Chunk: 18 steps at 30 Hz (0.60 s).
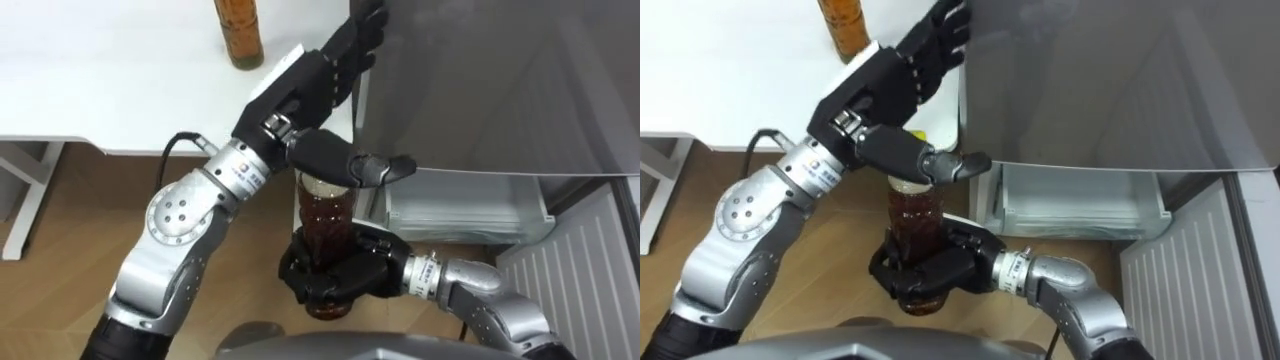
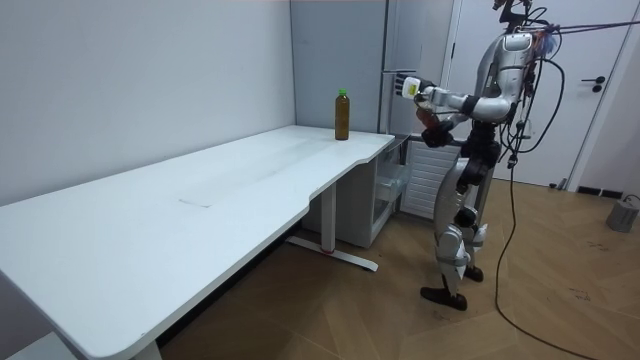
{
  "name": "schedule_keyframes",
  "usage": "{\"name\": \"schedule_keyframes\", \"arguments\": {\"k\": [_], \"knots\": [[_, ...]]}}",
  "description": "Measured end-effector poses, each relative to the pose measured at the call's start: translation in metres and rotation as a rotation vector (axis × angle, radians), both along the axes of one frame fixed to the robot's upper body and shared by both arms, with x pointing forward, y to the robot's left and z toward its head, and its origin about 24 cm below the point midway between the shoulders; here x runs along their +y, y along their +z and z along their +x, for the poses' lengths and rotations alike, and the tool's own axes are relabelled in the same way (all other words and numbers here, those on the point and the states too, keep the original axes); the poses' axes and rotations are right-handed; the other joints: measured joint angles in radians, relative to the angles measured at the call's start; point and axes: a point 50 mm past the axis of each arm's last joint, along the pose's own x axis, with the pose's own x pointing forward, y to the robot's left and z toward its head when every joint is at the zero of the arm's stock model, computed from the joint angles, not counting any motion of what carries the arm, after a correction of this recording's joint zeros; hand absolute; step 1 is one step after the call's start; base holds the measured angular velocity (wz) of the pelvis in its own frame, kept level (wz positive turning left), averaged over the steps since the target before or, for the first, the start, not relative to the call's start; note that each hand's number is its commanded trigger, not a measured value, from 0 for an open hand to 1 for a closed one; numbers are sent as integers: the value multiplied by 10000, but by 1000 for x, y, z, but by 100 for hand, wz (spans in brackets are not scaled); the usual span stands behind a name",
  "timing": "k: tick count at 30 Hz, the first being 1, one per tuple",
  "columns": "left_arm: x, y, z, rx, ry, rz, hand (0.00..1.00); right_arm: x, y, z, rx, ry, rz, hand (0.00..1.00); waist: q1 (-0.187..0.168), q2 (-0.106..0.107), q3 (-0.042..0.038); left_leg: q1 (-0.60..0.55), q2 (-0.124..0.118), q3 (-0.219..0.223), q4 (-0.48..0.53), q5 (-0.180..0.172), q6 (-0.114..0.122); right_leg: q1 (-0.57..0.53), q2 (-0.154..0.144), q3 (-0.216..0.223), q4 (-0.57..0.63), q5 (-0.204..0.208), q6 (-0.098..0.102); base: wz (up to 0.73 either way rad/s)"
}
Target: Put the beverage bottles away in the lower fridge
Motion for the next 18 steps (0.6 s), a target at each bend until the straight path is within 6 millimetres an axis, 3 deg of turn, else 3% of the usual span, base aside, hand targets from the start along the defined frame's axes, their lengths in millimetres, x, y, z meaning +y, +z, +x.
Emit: {"name": "schedule_keyframes", "arguments": {"k": [8, 10, 18], "knots": [[8, 38, -1, -1841, 682, -838, 0, -6, -2, -2, 64, -42, -211, 100, 161, 29, 53, -8, 17, 8, -9, -1, -4, -36, 10, 18, 9, 0, 0, 0], [15, 46, 0, -2247, 1145, -1035, 0, -10, -3, -4, 150, -62, -314, 100, 413, 39, 50, -7, 17, 9, -14, -1, -5, -32, 12, 24, 8, 0, 0, 0], [46, 71, -3, -3834, 3146, -889, 0, -23, -3, -3, 89, -406, -654, 100, 744, 160, 68, 63, 3, -22, -25, -1, -4, 65, 10, -4, -7, 1, -1, 0]]}}
